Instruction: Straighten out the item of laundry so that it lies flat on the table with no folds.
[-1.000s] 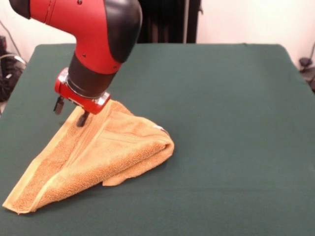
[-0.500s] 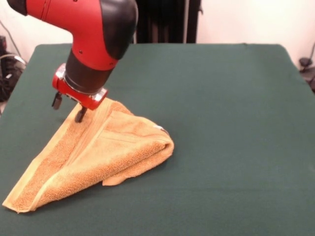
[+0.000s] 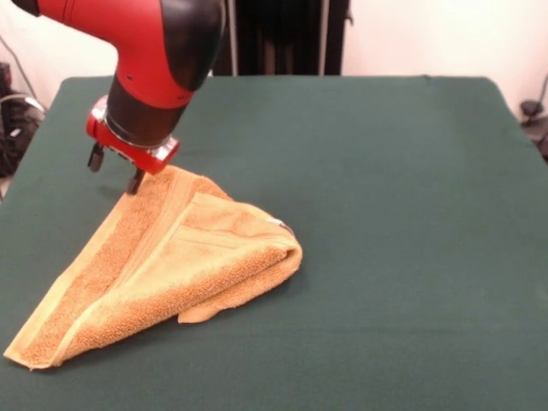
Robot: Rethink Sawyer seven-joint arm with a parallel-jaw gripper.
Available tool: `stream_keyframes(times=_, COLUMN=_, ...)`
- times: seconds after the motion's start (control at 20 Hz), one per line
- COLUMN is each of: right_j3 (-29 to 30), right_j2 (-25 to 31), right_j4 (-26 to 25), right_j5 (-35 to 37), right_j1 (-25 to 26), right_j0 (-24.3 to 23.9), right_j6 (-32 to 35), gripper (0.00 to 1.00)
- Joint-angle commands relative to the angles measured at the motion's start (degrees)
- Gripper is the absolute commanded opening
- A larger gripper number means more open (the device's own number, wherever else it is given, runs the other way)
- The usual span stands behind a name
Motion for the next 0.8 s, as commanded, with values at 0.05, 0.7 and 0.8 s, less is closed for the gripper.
stream_keyframes(times=0.05, right_j3=6.6, right_j2=3.0, right_j4=-0.6, right_j5=-3.4, right_j1=2.4, right_j0=-0.1, right_j6=3.8, gripper=1.0)
stream_keyframes(times=0.7, right_j3=12.3, right_j2=17.1, right_j4=2.5, right_j5=-11.5, right_j1=-1.8, right_j0=-8.7, right_j6=-1.4, gripper=1.0)
stream_keyframes(times=0.8, right_j3=12.3, right_j2=17.9, right_j4=1.9, right_j5=-12.3, right_j1=-1.8, right_j0=-9.3, right_j6=-1.6, gripper=1.0)
